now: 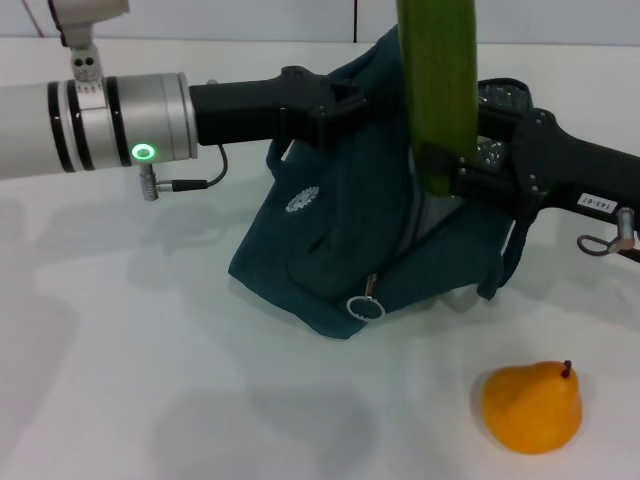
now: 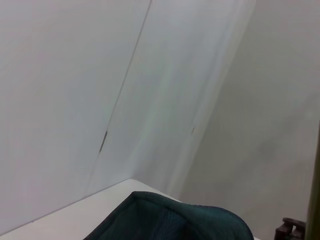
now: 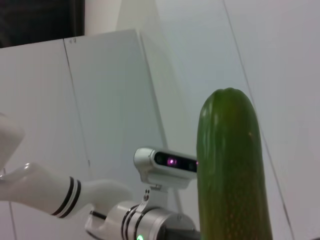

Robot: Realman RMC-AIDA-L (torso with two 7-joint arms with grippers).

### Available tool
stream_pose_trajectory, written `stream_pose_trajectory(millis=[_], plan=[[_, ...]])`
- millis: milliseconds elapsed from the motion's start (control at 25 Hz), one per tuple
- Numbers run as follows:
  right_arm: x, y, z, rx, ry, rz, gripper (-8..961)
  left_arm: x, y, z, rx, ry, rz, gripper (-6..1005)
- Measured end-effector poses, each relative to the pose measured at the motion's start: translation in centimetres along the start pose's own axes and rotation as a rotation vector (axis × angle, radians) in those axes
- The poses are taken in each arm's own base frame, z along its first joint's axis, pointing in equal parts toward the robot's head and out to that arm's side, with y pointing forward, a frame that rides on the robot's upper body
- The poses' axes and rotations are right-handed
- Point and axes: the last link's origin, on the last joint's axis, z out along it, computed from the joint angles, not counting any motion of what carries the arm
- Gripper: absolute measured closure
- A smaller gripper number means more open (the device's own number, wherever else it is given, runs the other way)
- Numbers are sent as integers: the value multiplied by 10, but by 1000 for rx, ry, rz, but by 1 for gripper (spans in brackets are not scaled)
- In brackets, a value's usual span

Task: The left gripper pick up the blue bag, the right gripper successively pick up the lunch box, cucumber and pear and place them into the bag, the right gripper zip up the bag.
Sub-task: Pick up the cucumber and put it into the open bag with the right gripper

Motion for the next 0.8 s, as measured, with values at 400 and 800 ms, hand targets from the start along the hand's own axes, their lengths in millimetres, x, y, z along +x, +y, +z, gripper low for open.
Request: stream_pose_trajectory(millis=[400, 800], plan=[[11, 7, -1, 7, -17, -50, 370, 0, 0, 1, -4, 0, 5, 958], [18, 7, -2, 32, 2, -52, 366, 2, 1, 3, -9, -1, 11, 958]])
